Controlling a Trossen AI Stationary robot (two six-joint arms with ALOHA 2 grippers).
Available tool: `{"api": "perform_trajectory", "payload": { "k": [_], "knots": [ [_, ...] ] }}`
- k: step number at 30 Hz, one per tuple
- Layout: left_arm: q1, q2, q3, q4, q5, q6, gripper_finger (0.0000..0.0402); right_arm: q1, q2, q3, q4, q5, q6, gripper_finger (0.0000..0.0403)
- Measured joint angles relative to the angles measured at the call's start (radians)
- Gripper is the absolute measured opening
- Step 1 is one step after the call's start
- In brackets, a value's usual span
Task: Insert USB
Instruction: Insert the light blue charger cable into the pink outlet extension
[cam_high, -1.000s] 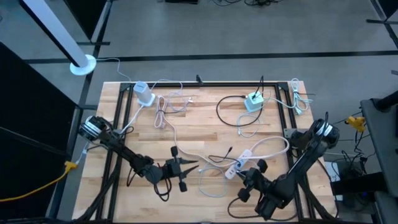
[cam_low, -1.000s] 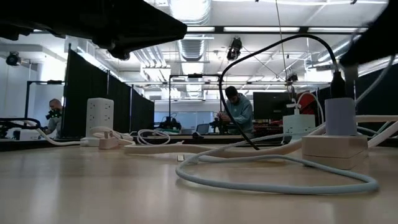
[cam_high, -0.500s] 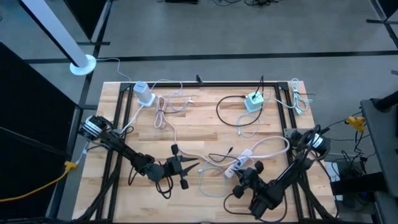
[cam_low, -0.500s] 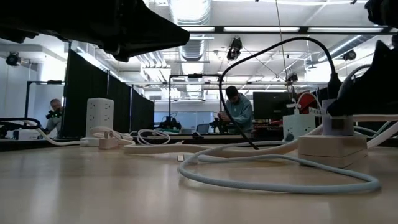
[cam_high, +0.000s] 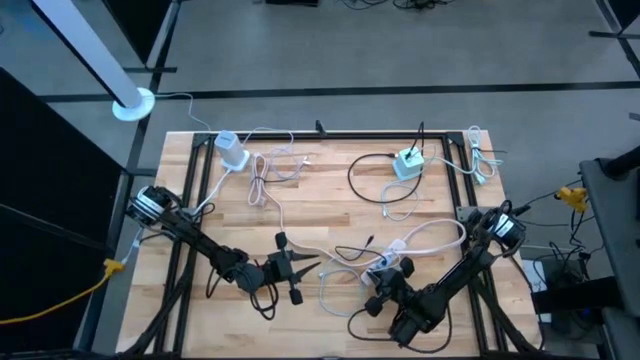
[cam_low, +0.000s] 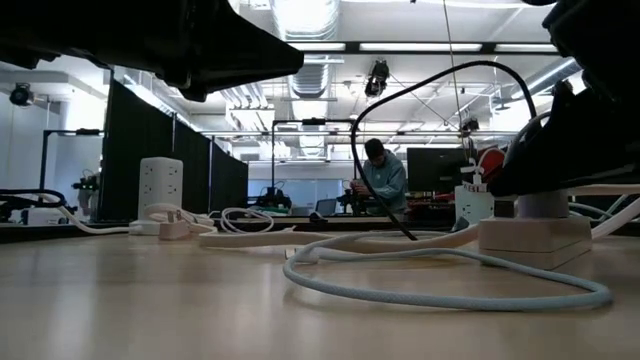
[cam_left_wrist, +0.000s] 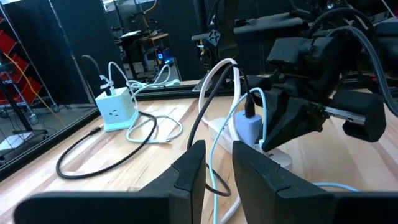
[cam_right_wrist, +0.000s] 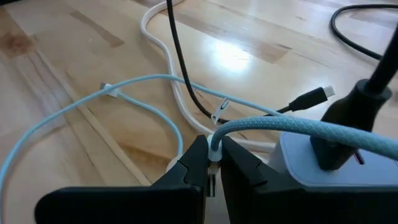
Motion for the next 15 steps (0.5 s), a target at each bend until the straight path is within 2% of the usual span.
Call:
{"api": "perform_trajectory", "payload": {
  "k": [15],
  "knots": [
    [0.0, 0.0, 0.0, -0.007, 0.0, -0.004, 0.007, 0.022, -0.014, 0.002, -0.014, -0.063, 0.016, 0.0015]
  ]
}}
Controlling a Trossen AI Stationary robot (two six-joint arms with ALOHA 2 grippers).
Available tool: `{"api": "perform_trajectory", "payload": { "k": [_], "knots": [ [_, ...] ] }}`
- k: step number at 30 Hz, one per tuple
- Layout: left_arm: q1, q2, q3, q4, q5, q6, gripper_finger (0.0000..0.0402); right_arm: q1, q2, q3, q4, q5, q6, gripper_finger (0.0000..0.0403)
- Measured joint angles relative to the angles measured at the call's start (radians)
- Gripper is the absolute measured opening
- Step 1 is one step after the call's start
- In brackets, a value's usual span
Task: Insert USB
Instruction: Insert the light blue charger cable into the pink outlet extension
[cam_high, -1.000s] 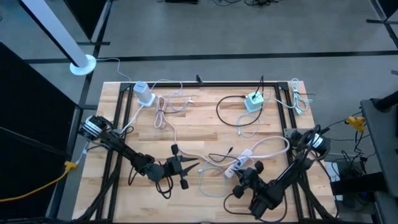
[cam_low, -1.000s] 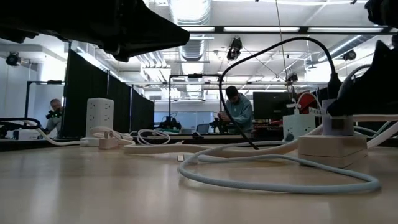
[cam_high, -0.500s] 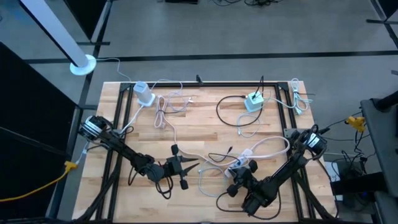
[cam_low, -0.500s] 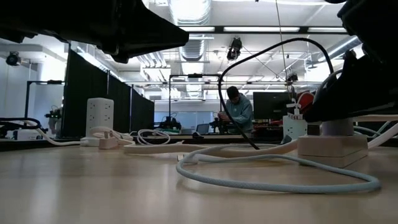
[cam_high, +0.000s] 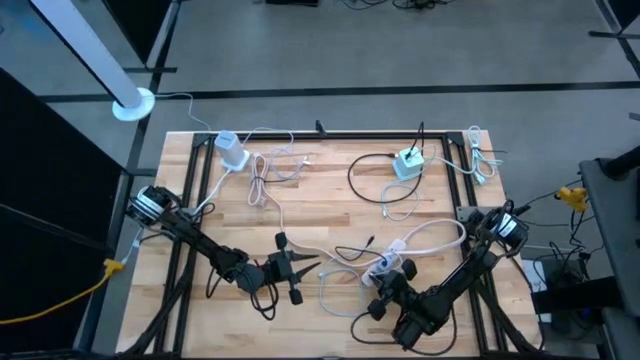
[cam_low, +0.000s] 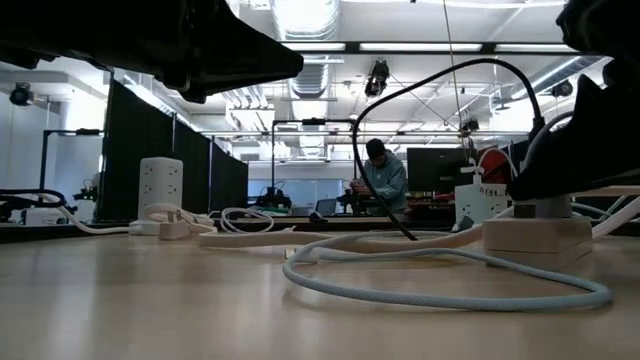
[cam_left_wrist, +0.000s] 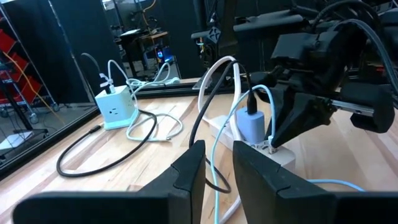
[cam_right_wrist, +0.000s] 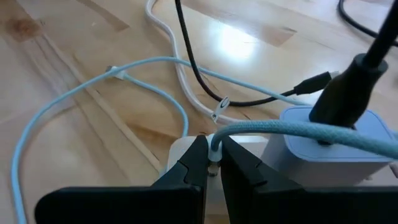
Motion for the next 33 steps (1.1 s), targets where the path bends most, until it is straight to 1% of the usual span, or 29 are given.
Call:
{"api": "perform_trajectory", "payload": {
  "k": [8, 17, 21, 23, 26, 30, 31, 33],
  "knots": [
    [0.0, 0.0, 0.0, -0.004, 0.0, -0.01, 0.0067, 0.0, 0.0, -0.001, 0.002, -0.007, -0.033, 0.0015],
    [0.0, 0.0, 0.0, -0.02, 0.0, -0.022, 0.0067, 0.0, 0.03, 0.001, 0.007, 0.017, -0.037, 0.0015],
    [0.0, 0.0, 0.0, -0.02, 0.0, -0.025, 0.0068, -0.002, 0.003, 0.019, -0.029, -0.02, -0.07, 0.0015],
    [0.0, 0.0, 0.0, -0.02, 0.0, -0.024, 0.007, -0.003, -0.018, 0.045, -0.085, -0.049, -0.098, 0.0015],
    [0.0, 0.0, 0.0, -0.02, 0.0, -0.022, 0.007, -0.011, -0.076, 0.083, -0.159, -0.027, -0.147, 0.0015],
    [0.0, 0.0, 0.0, -0.019, 0.008, -0.021, 0.0066, -0.024, -0.156, 0.095, -0.16, -0.005, -0.265, 0.0015],
    [0.0, 0.0, 0.0, -0.019, 0.02, -0.021, 0.0066, -0.024, -0.175, 0.098, -0.154, -0.005, -0.306, 0.0015],
    [0.001, 0.0, 0.0, -0.018, 0.104, -0.006, 0.0067, -0.022, -0.223, 0.104, -0.142, -0.007, -0.41, 0.0015]
  ]
}}
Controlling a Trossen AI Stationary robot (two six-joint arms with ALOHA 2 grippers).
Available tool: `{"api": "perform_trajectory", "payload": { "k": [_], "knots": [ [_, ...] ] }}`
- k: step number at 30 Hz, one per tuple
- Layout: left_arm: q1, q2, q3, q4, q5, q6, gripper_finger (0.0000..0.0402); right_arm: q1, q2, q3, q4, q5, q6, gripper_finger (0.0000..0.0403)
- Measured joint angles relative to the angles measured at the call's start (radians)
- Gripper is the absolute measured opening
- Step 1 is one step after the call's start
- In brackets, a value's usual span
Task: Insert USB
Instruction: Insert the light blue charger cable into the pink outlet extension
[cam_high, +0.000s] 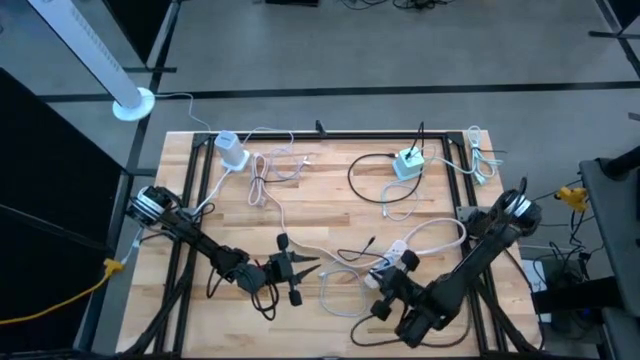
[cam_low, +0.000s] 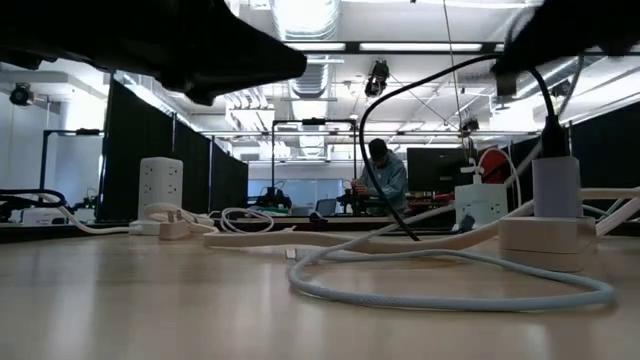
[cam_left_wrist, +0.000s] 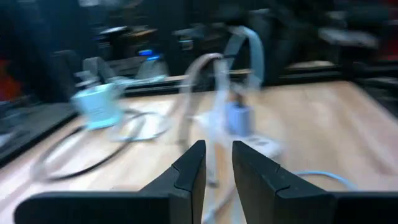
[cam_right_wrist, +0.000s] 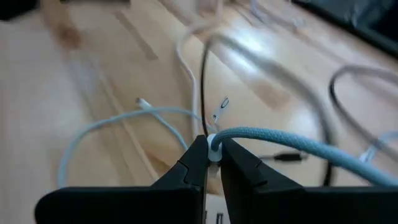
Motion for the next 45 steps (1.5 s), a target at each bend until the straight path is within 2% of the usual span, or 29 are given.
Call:
{"api": "perform_trajectory", "payload": {
  "k": [4, 7, 10, 15, 18, 20, 25, 29, 34, 37, 43, 45],
  "knots": [
    [0.001, -0.005, 0.001, 0.004, 0.267, 0.044, 0.0067, -0.009, -0.093, 0.008, 0.061, -0.033, -0.247, 0.0015],
    [0.007, -0.01, 0.009, 0.003, 0.35, 0.065, 0.0065, -0.032, -0.171, 0.008, 0.208, -0.131, -0.505, 0.0015],
    [0.029, -0.01, 0.022, -0.012, 0.422, 0.094, 0.0065, -0.079, -0.222, 0.005, 0.395, -0.314, -0.78, 0.0015],
    [0.104, -0.012, 0.064, -0.009, 0.726, 0.105, 0.0064, -0.189, -0.249, 0.01, 0.627, -0.706, -1.144, 0.0015],
    [0.153, -0.012, 0.101, -0.01, 0.927, 0.067, 0.0064, -0.261, -0.25, 0.013, 0.668, -0.909, -1.255, 0.0015],
    [0.182, -0.012, 0.132, -0.007, 1.013, 0.007, 0.0067, -0.307, -0.25, 0.013, 0.67, -1.019, -1.296, 0.0015],
    [0.239, -0.012, 0.205, -0.064, 1.187, -0.116, 0.0097, -0.378, -0.248, 0.013, 0.675, -1.179, -1.385, 0.0015],
    [0.259, -0.012, 0.257, -0.123, 1.207, -0.12, 0.0145, -0.398, -0.248, 0.013, 0.678, -1.19, -1.435, 0.0015],
    [0.259, -0.012, 0.282, -0.137, 1.043, -0.055, 0.0206, -0.398, -0.248, 0.013, 0.69, -1.189, -1.438, 0.0015],
    [0.261, -0.012, 0.29, -0.137, 1.018, -0.051, 0.0233, -0.397, -0.248, 0.012, 0.689, -1.19, -1.433, 0.0015],
    [0.26, -0.012, 0.307, -0.137, 1.029, -0.083, 0.0247, -0.402, -0.248, 0.012, 0.685, -1.187, -1.454, 0.0015],
    [0.26, -0.012, 0.313, -0.137, 1.074, -0.093, 0.0239, -0.404, -0.248, 0.012, 0.678, -1.187, -1.457, 0.0015]
  ]
}}
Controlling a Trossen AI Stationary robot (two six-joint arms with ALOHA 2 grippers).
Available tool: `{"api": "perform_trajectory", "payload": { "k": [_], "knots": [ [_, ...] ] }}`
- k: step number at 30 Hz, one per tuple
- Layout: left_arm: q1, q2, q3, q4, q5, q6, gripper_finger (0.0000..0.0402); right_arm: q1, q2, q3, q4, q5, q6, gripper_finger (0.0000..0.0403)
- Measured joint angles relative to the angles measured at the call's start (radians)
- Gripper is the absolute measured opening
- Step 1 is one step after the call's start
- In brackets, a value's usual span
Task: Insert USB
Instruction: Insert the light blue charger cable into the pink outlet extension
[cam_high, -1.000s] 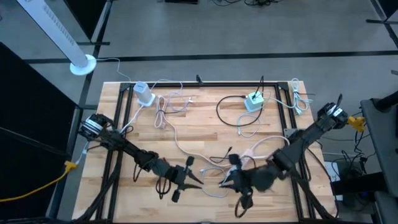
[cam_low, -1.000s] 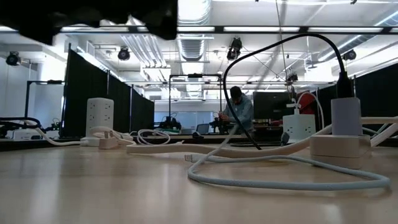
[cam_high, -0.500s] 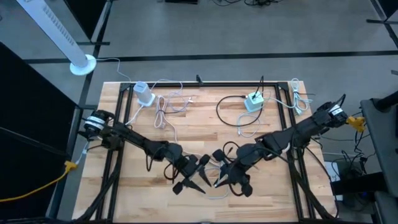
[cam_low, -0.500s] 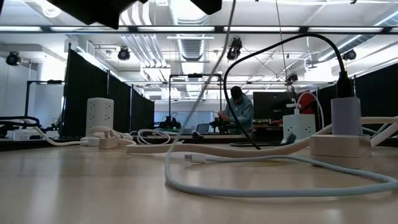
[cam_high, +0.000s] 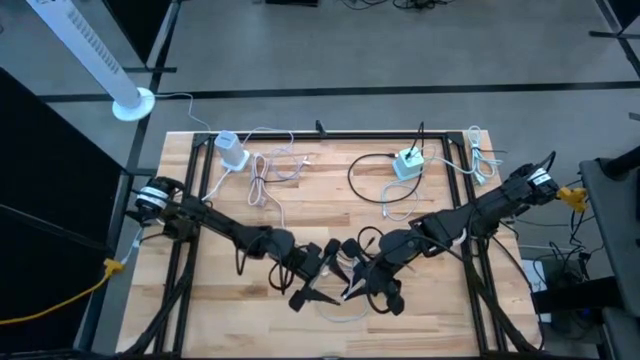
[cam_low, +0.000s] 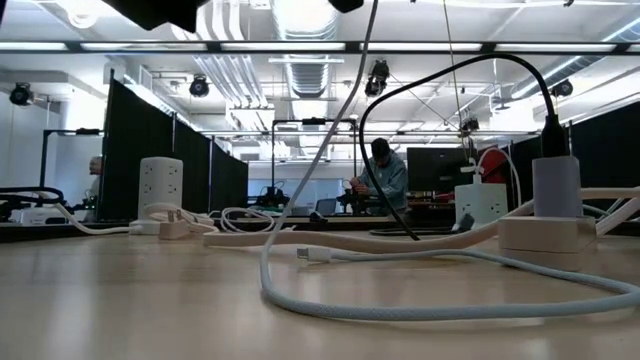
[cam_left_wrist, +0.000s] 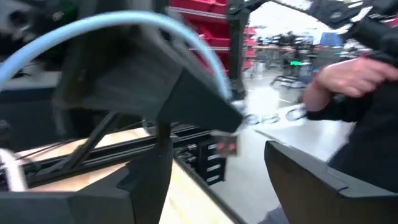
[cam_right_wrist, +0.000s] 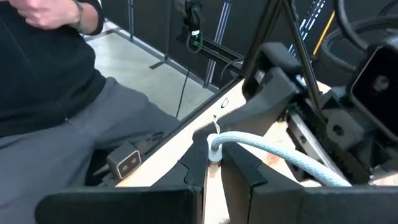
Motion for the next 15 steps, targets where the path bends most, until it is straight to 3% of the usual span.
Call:
{"api": "perform_trajectory", "payload": {
  "k": [6, 15],
  "knots": [
    [-0.002, 0.003, 0.018, 0.0, 0.02, -0.002, 0.0189, 0.0, 0.0, 0.0, -0.011, 0.0, 0.0, 0.0015],
    [0.0, 0.005, 0.018, -0.009, 0.019, 0.006, 0.0067, 0.0, 0.0, 0.0, -0.011, 0.0, 0.008, 0.0015]
  ]
}}
